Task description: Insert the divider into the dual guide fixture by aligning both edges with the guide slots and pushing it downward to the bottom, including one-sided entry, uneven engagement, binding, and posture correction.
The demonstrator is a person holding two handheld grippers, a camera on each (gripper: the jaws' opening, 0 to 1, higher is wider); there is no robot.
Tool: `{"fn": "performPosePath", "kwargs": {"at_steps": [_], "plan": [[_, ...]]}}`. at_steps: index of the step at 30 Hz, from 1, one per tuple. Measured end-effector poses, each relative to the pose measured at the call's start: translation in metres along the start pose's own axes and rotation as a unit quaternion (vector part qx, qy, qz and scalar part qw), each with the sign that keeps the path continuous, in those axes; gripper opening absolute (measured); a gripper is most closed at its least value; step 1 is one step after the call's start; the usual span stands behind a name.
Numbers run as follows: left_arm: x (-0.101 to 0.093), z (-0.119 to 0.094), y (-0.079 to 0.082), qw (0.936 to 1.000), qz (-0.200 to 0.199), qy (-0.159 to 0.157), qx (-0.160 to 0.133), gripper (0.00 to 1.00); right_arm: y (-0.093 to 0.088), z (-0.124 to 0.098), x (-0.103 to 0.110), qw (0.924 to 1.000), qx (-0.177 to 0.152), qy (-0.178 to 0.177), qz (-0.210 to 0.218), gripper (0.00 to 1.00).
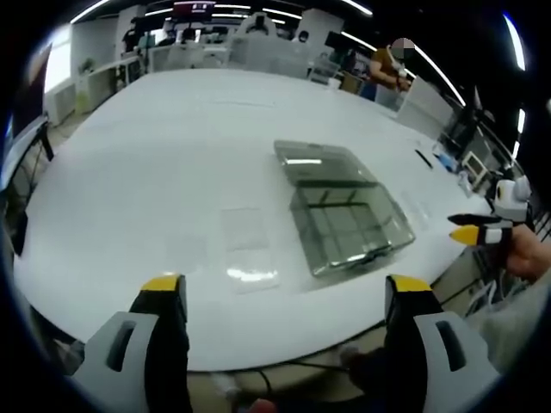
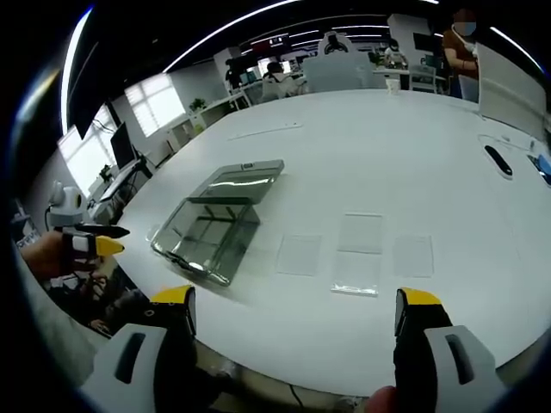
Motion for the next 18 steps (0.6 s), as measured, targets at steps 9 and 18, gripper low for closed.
{"fn": "performPosePath", "kwargs": {"at_steps": [9, 18], "plan": [[0.0000, 0.0032, 0.0019, 1.0000, 0.000, -0.002, 0.002, 0.94, 0.0018, 0.0028, -0.0010, 1.0000, 0.001, 0.000, -0.001, 0.95], [0.0020, 0.0074, 0.0048, 1.0000, 0.001, -0.004, 0.004, 0.93, 0.0044, 0.0045, -0.0022, 1.0000, 0.000, -0.002, 0.003, 0.95]]}}
Point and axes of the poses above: the point that each gripper's makers call its tool centre point, and the gripper's own axes: z roughly forward along the fingers, x roughly to its left, y roughly out of its top, the point moved 5 cm from there along -z, roughly backward along the fingers, and after that the axes turned 1 degree about -x, right-handed, at the moved point
